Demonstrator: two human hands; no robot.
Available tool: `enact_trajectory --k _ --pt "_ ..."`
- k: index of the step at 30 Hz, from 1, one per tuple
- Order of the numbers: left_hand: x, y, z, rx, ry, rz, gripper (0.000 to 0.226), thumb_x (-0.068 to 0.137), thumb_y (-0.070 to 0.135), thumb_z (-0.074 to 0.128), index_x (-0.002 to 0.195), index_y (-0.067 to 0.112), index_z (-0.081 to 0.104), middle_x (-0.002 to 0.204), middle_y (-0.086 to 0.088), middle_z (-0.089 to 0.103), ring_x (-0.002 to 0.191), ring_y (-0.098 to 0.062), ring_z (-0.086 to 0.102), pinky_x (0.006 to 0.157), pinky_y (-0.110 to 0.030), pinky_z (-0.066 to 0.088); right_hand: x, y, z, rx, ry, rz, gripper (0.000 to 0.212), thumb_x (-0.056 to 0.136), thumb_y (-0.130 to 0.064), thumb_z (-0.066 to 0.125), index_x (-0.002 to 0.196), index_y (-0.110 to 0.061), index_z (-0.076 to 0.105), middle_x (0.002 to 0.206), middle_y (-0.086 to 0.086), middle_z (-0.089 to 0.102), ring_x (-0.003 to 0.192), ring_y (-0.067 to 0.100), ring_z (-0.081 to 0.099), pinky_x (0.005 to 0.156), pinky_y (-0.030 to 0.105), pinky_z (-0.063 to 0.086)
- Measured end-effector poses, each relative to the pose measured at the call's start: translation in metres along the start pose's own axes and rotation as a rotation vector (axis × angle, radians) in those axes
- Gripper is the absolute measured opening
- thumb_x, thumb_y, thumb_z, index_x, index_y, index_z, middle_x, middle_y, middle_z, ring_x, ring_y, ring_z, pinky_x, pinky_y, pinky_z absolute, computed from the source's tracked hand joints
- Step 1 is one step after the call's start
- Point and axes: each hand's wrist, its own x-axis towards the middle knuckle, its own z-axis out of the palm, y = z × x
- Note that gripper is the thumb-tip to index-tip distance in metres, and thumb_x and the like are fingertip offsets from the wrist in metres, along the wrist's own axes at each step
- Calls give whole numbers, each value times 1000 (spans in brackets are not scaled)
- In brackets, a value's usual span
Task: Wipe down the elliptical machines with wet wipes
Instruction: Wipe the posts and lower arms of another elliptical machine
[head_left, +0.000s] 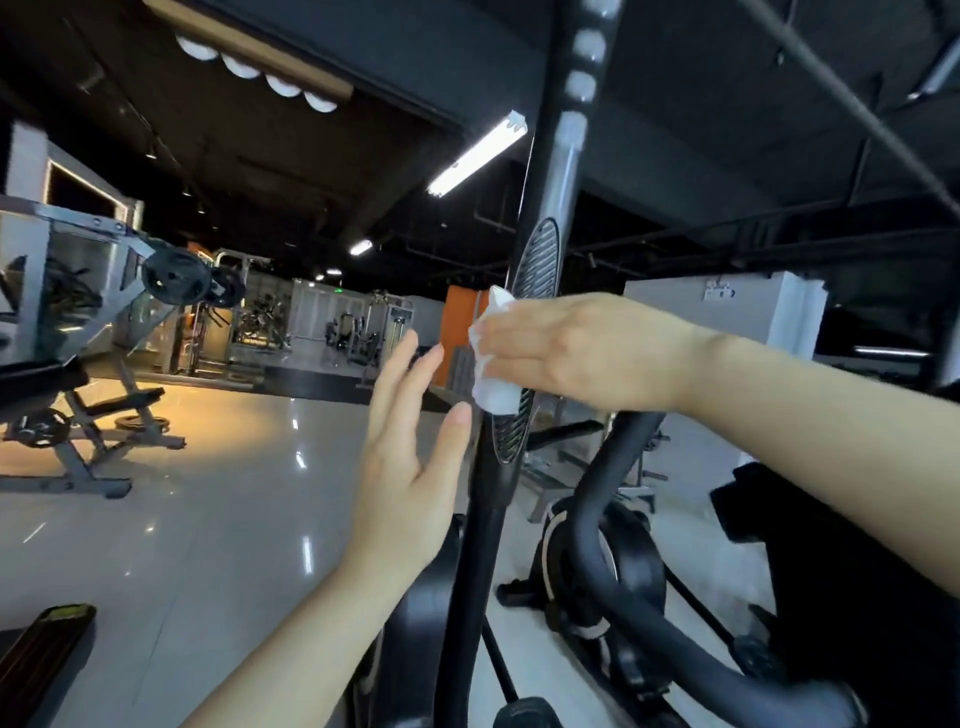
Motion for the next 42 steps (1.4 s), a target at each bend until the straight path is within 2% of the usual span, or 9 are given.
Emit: enact_trajectory --k 4,9,15,22,29,32,35,38,42 --pt "41 13 31 73 13 39 59 99 35 53 152 33 27 158 30 10 140 18 10 107 -1 11 9 88 -38 -137 41 210 41 90 0 29 110 -8 64 121 9 61 118 28 57 79 44 56" --pt "105 36 59 259 25 261 67 97 46 38 156 31 11 162 19 2 149 -2 3 121 -33 13 24 153 -63 -187 75 458 48 86 8 43 127 -12 60 142 3 50 138 23 41 91 39 52" --pt "133 25 80 519 94 416 64 101 47 31 157 25 9 164 -1 12 148 -16 16 117 -42 15 39 183 -81 -189 108 641 46 90 5 44 130 -13 58 134 2 54 132 25 44 99 40 46" --pt "140 16 83 564 90 436 57 105 45 20 158 25 13 164 0 15 149 -15 17 117 -45 17 56 210 -122 473 -77 1003 23 98 -9 42 86 -5 61 77 0 52 75 12 46 75 25 37" --pt "145 17 80 569 40 404 60 104 52 10 158 27 11 165 2 14 148 -12 15 117 -39 16 46 223 -157 345 -292 1037 24 96 -16 44 80 -4 58 95 14 69 103 25 66 108 36 41" --pt "170 33 81 506 59 415 61 95 61 -7 153 41 -15 164 13 -12 150 -6 -9 122 -41 3 63 219 -153 349 -297 1077 30 93 -12 43 63 -13 42 79 16 57 83 27 60 104 31 41" --pt "194 47 84 575 96 425 59 102 52 7 156 28 12 164 3 15 150 -17 18 115 -48 16 87 224 -141 539 -278 1161 23 92 -7 43 78 -10 62 82 -3 63 80 13 65 97 28 49" --pt "197 40 87 611 150 486 57 101 42 26 153 19 27 160 -4 29 144 -24 33 110 -53 24 103 229 -137 609 -310 1230 25 95 -7 47 113 -1 62 111 11 68 99 21 69 94 33 54" --pt "197 35 87 640 217 516 56 100 38 29 153 19 29 159 -5 31 142 -25 36 109 -56 24 107 229 -146 570 -394 1231 30 86 3 47 109 5 65 109 13 71 97 24 72 93 35 55"
